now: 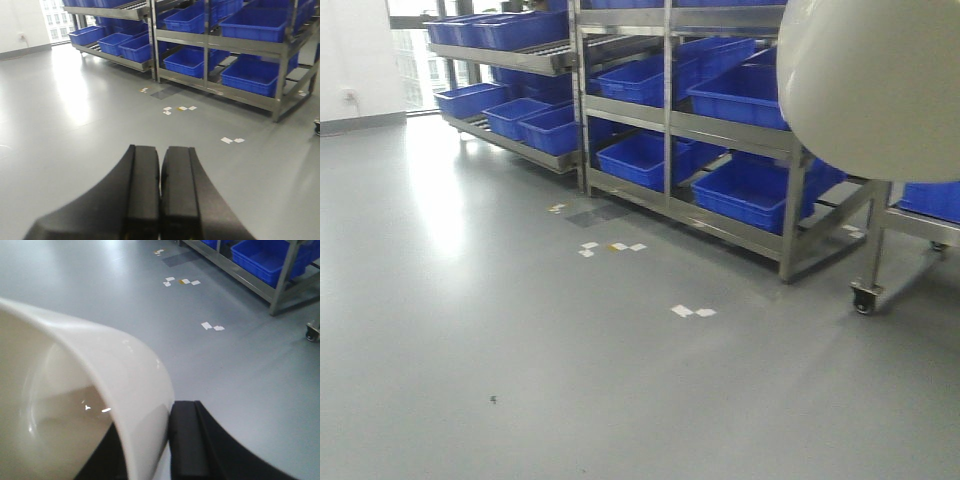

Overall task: Move white bin to right shelf second layer
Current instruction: 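Drive the base past the racks of blue crates holding the bin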

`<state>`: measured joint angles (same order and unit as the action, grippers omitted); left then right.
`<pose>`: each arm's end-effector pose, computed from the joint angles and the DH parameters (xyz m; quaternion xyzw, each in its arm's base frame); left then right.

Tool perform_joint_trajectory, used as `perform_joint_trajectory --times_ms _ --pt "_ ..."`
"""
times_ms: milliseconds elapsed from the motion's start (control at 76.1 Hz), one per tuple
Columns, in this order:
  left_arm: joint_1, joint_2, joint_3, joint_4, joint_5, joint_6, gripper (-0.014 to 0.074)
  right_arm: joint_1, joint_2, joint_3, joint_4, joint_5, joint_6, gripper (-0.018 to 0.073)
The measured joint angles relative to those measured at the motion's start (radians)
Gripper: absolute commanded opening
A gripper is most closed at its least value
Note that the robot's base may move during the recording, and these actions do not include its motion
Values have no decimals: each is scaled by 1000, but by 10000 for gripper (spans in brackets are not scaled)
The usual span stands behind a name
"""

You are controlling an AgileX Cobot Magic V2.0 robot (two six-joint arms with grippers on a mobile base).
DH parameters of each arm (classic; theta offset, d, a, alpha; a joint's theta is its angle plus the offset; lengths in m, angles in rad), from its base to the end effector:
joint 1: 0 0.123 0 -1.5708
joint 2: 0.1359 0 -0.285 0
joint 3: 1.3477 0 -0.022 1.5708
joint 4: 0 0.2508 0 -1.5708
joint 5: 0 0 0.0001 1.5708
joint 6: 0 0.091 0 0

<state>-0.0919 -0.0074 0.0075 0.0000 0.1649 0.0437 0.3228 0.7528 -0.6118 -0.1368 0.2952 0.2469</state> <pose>0.0558 -0.0051 0.1961 0.0497 0.7324 -0.0164 0.6789 0.1505 0.0465 0.3217 -0.0731 0.8150 0.1092 0.5643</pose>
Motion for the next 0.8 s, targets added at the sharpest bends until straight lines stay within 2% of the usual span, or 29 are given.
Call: perform_joint_trajectory --times_ms 802 --pt "0 0 0 0 0 0 85 0 0 0 0 0 0 55"
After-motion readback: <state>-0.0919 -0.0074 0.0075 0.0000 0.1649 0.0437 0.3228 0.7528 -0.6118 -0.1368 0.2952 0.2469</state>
